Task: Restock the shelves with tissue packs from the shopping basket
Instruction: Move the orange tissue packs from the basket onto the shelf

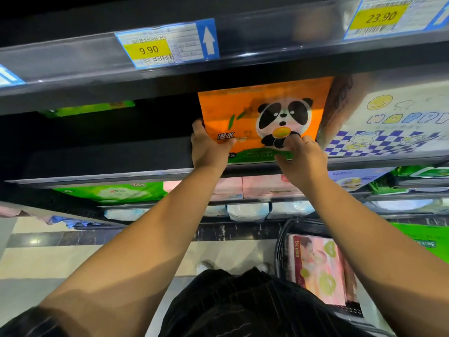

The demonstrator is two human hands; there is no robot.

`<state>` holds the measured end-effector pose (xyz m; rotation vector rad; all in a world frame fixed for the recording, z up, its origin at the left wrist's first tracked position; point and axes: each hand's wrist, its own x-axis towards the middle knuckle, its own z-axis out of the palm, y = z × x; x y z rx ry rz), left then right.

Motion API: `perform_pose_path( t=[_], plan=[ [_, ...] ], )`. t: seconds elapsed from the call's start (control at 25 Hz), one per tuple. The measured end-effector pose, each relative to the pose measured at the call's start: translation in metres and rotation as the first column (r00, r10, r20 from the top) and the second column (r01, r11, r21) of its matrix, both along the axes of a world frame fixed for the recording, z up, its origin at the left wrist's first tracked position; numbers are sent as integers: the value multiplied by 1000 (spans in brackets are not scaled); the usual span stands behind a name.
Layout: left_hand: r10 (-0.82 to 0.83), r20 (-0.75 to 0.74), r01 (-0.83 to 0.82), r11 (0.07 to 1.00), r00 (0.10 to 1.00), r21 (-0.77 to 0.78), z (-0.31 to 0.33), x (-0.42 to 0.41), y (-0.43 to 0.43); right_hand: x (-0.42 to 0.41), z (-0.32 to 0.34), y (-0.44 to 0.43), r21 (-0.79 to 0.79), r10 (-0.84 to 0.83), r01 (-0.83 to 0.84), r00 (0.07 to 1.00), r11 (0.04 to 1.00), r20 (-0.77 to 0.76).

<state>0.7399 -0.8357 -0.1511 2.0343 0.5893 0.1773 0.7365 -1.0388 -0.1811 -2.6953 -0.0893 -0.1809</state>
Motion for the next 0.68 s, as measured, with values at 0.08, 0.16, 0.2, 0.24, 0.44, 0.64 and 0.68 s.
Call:
perform_pose_path(
  t=[0.08,0.16,0.2,0.24,0.44,0.64,0.68],
  plan=[
    [-15,14,15,1000,1000,7,3,3,-3,3,-1,-2,-29,16,-16,1000,999,-5],
    [-43,26,43,999,999,5,6,6,-7,7,-2,-5,-57,21,-24,999,998,-46],
    [-64,26,64,998,998,-4,8,8,-9,10,-2,-6,-60,24,-28,997,998,-74],
    [-88,21,88,996,996,-22,10,11,-10,13,-1,-7,-52,33,-39,993,998,-111],
    [-132,-5,131,985,991,-114,17,27,-10,36,3,-9,-62,28,-51,946,997,-322],
    [-77,-5,77,996,997,-53,13,42,-9,50,2,-9,-89,43,-85,918,992,-395],
    [-73,-14,73,997,997,-34,12,45,-9,52,3,-10,-99,45,-96,904,990,-426]
  ],
)
